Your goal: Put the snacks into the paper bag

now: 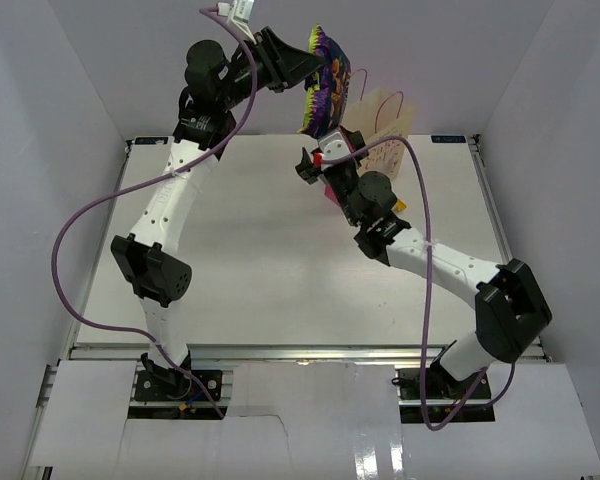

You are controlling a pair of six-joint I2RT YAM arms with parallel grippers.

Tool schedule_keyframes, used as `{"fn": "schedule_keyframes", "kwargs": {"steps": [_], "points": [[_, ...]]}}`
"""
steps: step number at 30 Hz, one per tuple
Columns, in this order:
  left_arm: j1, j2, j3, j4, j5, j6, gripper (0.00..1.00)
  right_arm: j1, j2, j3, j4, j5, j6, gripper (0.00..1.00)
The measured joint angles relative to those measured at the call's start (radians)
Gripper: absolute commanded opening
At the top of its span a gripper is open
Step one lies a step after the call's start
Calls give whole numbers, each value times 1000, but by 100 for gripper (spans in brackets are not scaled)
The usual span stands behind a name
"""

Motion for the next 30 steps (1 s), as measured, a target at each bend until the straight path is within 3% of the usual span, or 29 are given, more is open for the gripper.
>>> {"fn": "schedule_keyframes", "kwargs": {"steps": [5,8,9,12,23,30], "points": [[-6,0,11,25,0,-27,0,-8,113,56,154,112,-93,79],[-8,5,34,31,-1,-43,0,-13,143,87,227,134,-126,52],[-10,8,48,35,-1,-47,0,-14,148,95,246,137,-136,38],[-17,12,75,51,-1,-60,0,-18,157,125,290,157,-159,24],[-30,93,145,194,34,-129,0,-52,243,185,464,200,-290,22],[-29,206,155,262,45,-161,0,-116,350,218,483,237,-335,21]]}}
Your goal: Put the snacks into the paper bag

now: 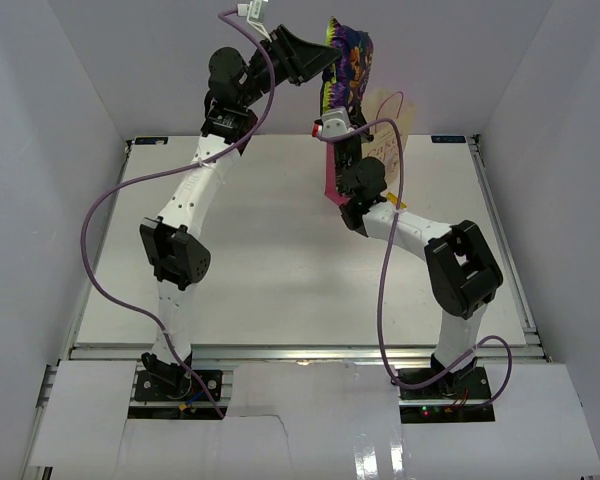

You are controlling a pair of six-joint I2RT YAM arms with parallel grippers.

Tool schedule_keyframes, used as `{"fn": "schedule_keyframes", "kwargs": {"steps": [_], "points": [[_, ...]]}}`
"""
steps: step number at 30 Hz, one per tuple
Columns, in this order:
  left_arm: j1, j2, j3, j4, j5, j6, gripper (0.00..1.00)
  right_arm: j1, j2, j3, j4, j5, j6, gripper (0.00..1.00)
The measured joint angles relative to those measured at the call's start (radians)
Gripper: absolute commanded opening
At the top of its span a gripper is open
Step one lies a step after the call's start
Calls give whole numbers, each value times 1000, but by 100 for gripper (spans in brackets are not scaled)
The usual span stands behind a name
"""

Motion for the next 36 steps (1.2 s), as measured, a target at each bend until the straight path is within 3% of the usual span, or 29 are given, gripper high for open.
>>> {"fn": "schedule_keyframes", "kwargs": {"steps": [15,36], "points": [[0,100,26,38,-20,-8,0,-90,129,95,-6,-14,-47,23],[-1,122,-27,20,35,-25,0,-95,126,-35,16,-2,-43,61]]}}
